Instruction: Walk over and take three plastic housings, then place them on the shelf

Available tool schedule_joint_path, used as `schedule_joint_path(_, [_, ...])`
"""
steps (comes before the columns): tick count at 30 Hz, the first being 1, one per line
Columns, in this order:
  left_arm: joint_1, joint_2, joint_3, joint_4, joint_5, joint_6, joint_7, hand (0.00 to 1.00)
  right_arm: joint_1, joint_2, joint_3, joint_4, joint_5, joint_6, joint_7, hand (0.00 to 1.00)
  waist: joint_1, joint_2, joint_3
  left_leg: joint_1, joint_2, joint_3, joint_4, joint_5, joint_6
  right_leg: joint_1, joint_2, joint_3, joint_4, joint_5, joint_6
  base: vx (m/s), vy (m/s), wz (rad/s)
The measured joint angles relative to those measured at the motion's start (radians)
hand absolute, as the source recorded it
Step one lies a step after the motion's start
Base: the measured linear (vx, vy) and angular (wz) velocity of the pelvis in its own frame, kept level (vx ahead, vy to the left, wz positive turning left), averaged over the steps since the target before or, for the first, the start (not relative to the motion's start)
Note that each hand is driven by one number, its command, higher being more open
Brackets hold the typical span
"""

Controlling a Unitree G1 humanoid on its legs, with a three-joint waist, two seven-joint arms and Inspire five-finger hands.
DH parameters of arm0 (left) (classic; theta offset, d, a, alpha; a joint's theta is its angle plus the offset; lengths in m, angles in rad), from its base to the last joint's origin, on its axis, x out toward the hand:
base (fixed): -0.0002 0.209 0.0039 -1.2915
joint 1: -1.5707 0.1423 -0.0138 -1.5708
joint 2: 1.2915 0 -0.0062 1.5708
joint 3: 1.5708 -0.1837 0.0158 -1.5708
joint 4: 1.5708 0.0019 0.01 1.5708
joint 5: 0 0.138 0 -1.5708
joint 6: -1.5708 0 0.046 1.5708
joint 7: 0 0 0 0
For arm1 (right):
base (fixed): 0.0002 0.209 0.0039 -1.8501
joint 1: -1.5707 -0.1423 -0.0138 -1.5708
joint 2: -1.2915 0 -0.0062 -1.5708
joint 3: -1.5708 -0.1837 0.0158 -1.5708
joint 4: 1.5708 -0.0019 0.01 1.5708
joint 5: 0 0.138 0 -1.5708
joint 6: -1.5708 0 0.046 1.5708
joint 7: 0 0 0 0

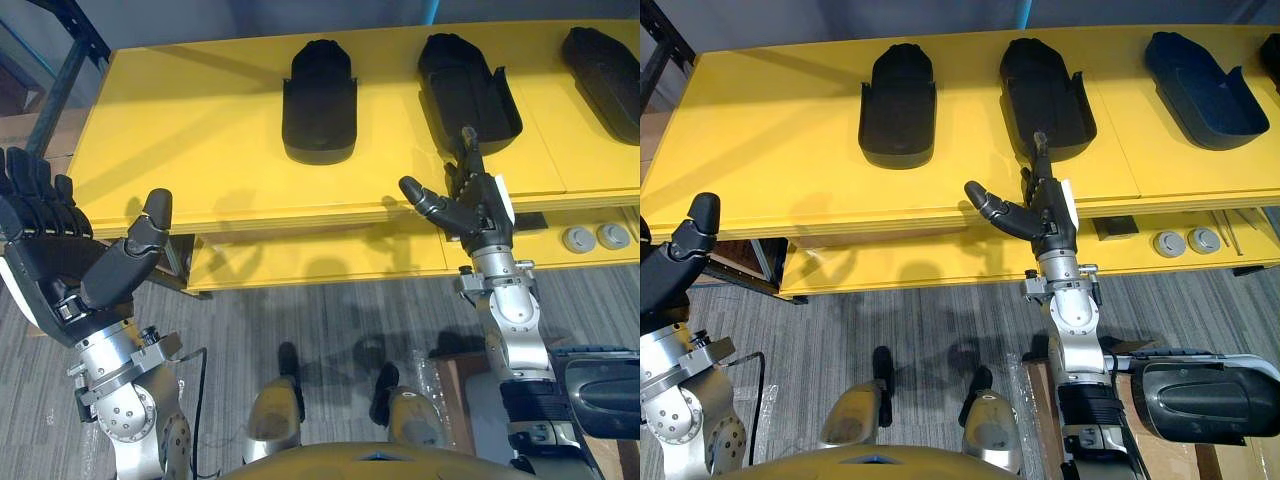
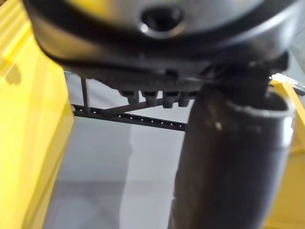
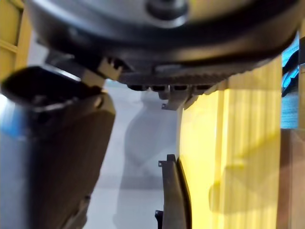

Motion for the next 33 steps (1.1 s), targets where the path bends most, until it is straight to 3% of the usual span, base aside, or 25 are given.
schedule_joint_path(20, [-0.001,0.000,-0.001,0.000,0.000,0.001,-0.027,1.00,0.068,0.000,-0.042,-0.106,-0.003,0.000,0.008,1.00,-0.013,-0.001,0.001,0.001,0.004,0.042,0.007,-0.013,0.000,-0.023,0.004,0.043,-0.002,0.004,0.006,0.00,0.005,-0.06])
schedule_joint_path(25, [0.001,0.000,-0.001,0.000,-0.005,0.000,-0.070,1.00,0.135,0.002,-0.052,-0.226,-0.002,-0.001,-0.012,1.00,-0.017,-0.002,0.001,0.010,0.004,0.047,-0.008,-0.013,-0.001,-0.017,0.006,0.044,-0.020,0.008,0.011,0.02,0.002,-0.01])
schedule_joint_path(30, [0.009,-0.005,-0.012,-0.006,-0.062,-0.010,-0.156,1.00,0.320,0.110,-0.131,-0.358,0.001,-0.031,-0.097,1.00,-0.032,-0.010,-0.015,0.065,0.000,0.083,-0.060,-0.013,-0.002,0.019,0.013,0.063,-0.069,0.018,0.025,0.07,0.011,-0.15])
schedule_joint_path(33, [0.020,-0.013,-0.059,-0.006,-0.094,-0.013,-0.199,1.00,0.448,0.199,-0.148,-0.371,0.003,-0.029,-0.167,1.00,-0.063,-0.021,-0.048,0.084,0.000,0.114,-0.083,-0.018,-0.004,0.020,0.021,0.091,-0.095,0.029,0.029,0.10,0.015,-0.29])
